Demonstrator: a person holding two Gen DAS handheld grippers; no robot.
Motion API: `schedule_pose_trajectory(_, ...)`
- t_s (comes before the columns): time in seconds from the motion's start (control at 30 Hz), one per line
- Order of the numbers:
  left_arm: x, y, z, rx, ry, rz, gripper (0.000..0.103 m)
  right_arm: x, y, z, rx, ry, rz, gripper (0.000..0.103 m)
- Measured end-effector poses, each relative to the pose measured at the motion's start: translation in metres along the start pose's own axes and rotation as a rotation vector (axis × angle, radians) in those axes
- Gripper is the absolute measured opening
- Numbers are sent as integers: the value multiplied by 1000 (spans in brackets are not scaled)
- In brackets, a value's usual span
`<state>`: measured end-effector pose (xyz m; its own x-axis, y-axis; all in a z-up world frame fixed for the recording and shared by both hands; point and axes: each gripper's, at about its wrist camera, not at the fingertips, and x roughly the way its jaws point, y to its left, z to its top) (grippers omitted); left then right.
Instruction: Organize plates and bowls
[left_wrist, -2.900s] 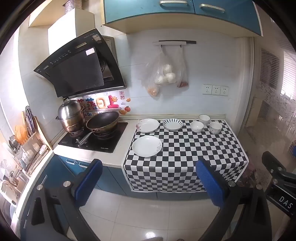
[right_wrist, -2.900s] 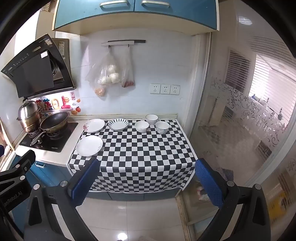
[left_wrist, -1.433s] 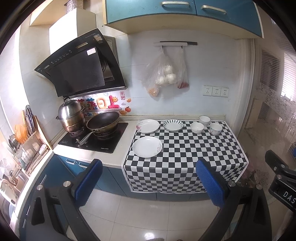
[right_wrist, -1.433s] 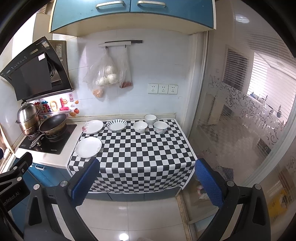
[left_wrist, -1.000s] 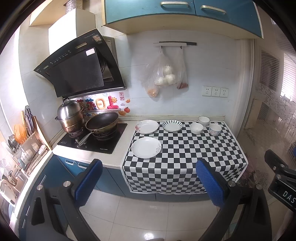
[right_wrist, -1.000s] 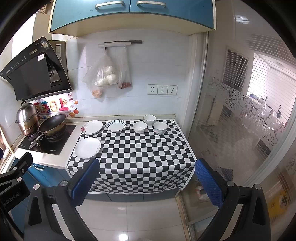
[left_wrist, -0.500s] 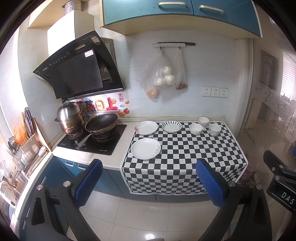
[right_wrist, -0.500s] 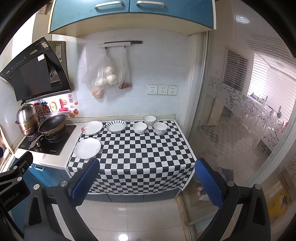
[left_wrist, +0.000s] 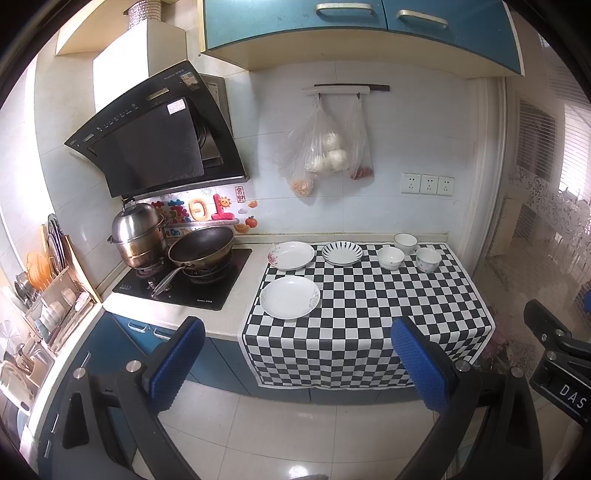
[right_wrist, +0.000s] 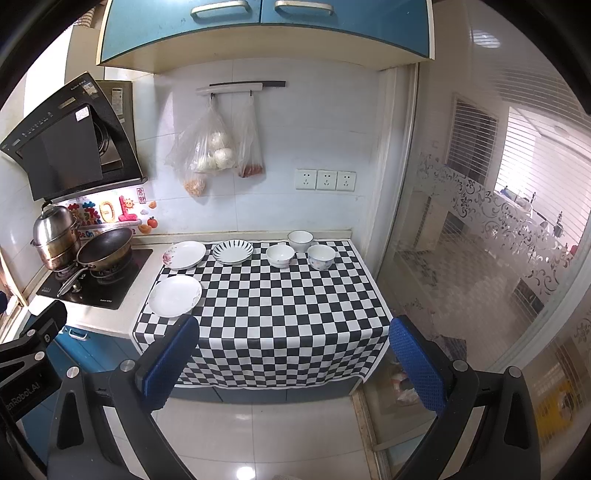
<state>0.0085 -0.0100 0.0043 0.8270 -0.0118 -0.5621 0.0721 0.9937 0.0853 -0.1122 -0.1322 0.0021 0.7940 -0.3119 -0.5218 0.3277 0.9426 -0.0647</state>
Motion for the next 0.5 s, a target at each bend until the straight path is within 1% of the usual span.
schedule_pose_trajectory(0.4,13,4,8,7,-2,-10,103,4,1,0,14,1,-5,103)
schedule_pose_trajectory(0.5,21,7,11,8,-24,0,103,9,2,2,34,-10,-9,103)
